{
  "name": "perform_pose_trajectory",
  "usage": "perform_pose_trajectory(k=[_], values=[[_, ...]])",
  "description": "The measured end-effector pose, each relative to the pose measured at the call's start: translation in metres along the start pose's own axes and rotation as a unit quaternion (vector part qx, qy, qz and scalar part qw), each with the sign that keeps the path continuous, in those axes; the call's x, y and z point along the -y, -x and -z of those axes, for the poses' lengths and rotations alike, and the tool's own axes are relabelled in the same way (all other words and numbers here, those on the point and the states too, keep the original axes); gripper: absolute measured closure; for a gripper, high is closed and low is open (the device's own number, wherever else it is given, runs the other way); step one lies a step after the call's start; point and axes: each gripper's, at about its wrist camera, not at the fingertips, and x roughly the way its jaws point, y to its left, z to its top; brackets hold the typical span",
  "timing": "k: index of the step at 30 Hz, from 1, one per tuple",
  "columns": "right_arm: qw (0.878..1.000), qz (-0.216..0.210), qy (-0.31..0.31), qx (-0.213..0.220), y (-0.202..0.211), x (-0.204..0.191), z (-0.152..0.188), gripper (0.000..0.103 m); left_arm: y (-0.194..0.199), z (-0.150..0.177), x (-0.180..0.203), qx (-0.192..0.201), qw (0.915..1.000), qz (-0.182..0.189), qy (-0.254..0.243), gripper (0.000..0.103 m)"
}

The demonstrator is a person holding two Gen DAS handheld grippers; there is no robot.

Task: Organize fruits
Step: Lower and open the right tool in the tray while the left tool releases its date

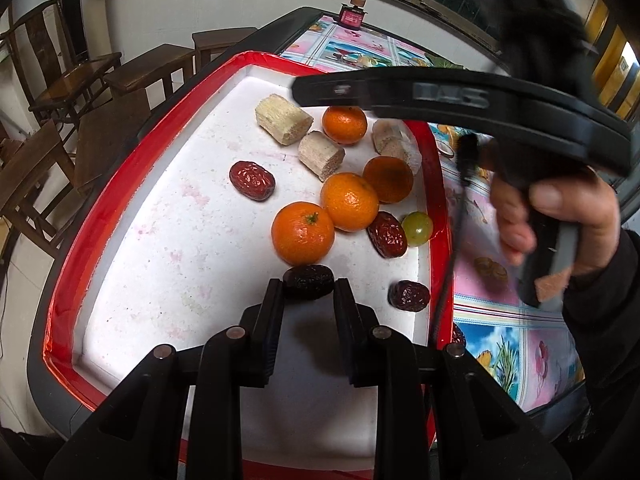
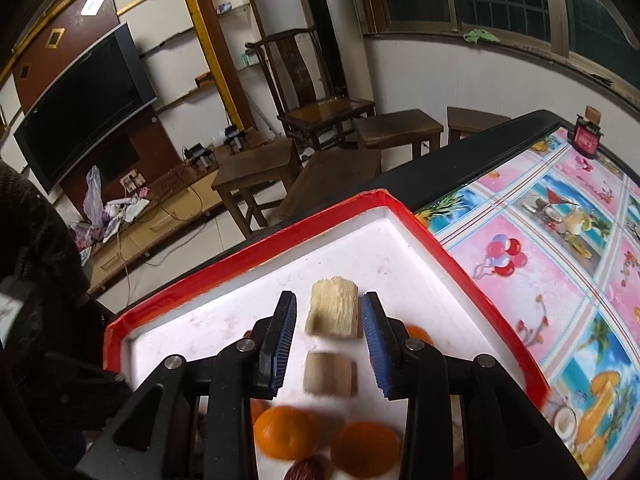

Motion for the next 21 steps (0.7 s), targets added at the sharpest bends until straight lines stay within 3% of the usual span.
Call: perform_pose_trajectory(k=[10,18,19,21], values=[[0.997,-0.035,-0.035,0.051,0.083,-0.007,0.040,0.060,0.000,0.002,0.008,0.001,0.9998,-0.017,-0.009,0.080],[0.994,-0.034,-0.079,0.072,0.145,-0.012,0.092,0.042,0.002,0.006,0.016,0.000,0.9995,-0.029,-0.016,0.080],[0.993,-0.031,-0.085,0.071,0.150,-0.011,0.099,0.040,0.002,0.005,0.016,0.000,0.9994,-0.030,-0.016,0.077],[0.992,-0.020,-0.102,0.069,0.163,-0.009,0.116,0.037,0.002,0.007,0.018,0.001,0.9994,-0.030,-0.016,0.059]])
